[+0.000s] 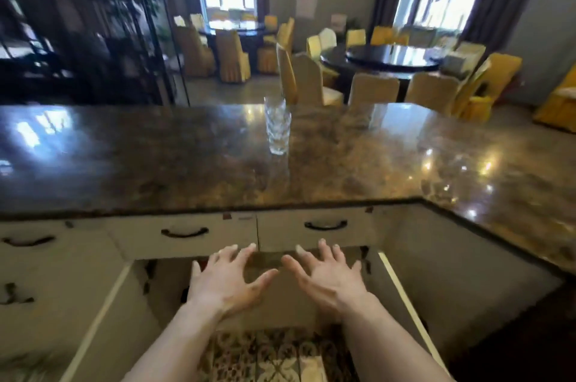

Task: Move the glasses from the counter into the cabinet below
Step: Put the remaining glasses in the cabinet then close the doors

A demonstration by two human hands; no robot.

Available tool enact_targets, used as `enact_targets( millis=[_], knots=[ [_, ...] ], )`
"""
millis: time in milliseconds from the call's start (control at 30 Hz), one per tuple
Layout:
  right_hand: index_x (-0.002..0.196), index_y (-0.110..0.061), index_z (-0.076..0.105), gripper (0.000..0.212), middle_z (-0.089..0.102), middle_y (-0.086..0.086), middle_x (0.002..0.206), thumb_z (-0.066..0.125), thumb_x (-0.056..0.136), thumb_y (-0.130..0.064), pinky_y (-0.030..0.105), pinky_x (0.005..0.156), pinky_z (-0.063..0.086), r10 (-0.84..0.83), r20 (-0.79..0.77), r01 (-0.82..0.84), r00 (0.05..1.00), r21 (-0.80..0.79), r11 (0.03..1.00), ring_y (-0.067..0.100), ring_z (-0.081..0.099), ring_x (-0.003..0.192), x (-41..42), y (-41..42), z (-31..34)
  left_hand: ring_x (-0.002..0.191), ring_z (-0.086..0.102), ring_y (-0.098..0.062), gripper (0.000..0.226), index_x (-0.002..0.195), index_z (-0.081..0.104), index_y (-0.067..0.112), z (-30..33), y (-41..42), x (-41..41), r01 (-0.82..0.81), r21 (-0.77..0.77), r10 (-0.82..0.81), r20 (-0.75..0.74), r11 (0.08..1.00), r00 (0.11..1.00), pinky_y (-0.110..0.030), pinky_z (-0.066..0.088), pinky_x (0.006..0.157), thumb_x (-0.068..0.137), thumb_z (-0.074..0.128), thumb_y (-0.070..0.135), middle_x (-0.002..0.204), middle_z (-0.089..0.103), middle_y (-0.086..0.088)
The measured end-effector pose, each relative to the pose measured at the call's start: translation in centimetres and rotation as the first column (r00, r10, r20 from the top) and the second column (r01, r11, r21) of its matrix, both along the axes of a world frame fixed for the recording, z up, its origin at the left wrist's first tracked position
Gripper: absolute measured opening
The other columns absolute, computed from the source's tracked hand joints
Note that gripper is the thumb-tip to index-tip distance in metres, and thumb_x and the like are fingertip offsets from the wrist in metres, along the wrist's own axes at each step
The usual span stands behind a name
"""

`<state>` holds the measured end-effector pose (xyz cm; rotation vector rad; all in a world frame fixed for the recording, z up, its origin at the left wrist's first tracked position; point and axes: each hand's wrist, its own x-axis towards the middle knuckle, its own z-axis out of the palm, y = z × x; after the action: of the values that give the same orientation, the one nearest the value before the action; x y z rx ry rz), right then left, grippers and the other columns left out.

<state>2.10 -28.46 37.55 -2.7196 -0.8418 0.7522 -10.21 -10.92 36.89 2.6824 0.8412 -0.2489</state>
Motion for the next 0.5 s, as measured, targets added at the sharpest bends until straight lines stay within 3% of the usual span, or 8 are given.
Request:
enact_targets(
  millis=[267,367,500],
  knots=[
    [0.158,-0.051,0.011,0.085,-0.001,0.002,0.173,0.009,0.083,-0.091,0.064,0.124,0.003,-0.035,0.321,-0.03,0.946,0.194,0.981,0.027,-0.007,0.158,3.6,1.6,12.6,0.15,0.017,-0.021,0.093,0.154,0.012,0.047,13.6,5.2,2.9,-0.012,0.214,-0.052,0.295,0.977,0.954,-0.058,0.013,0.121,0.074,0.024,0.093,0.164,0.019,0.005],
    [0.158,-0.05,0.009,0.086,-0.001,0.003,0.173,0.008,0.083,-0.091,0.064,0.123,0.002,-0.069,0.425,-0.04,0.902,0.242,0.969,0.028,-0.006,0.158,4.4,2.5,15.5,0.152,0.008,-0.021,0.094,0.154,0.009,0.047,16.4,6.6,3.8,-0.008,0.283,-0.103,0.376,0.959,0.921,-0.06,0.009,0.121,0.074,0.024,0.093,0.166,0.013,0.004],
    [0.158,-0.051,0.006,0.088,-0.004,0.003,0.173,0.005,0.08,-0.092,0.067,0.123,0.001,-0.067,0.476,-0.048,0.877,0.226,0.973,0.03,-0.008,0.158,5.5,3.9,17.6,0.153,-0.008,-0.022,0.093,0.154,0.004,0.048,17.7,8.2,5.0,0.009,0.379,-0.161,0.371,0.925,0.915,-0.067,0.0,0.118,0.074,0.022,0.093,0.167,0.0,0.005]
  ],
)
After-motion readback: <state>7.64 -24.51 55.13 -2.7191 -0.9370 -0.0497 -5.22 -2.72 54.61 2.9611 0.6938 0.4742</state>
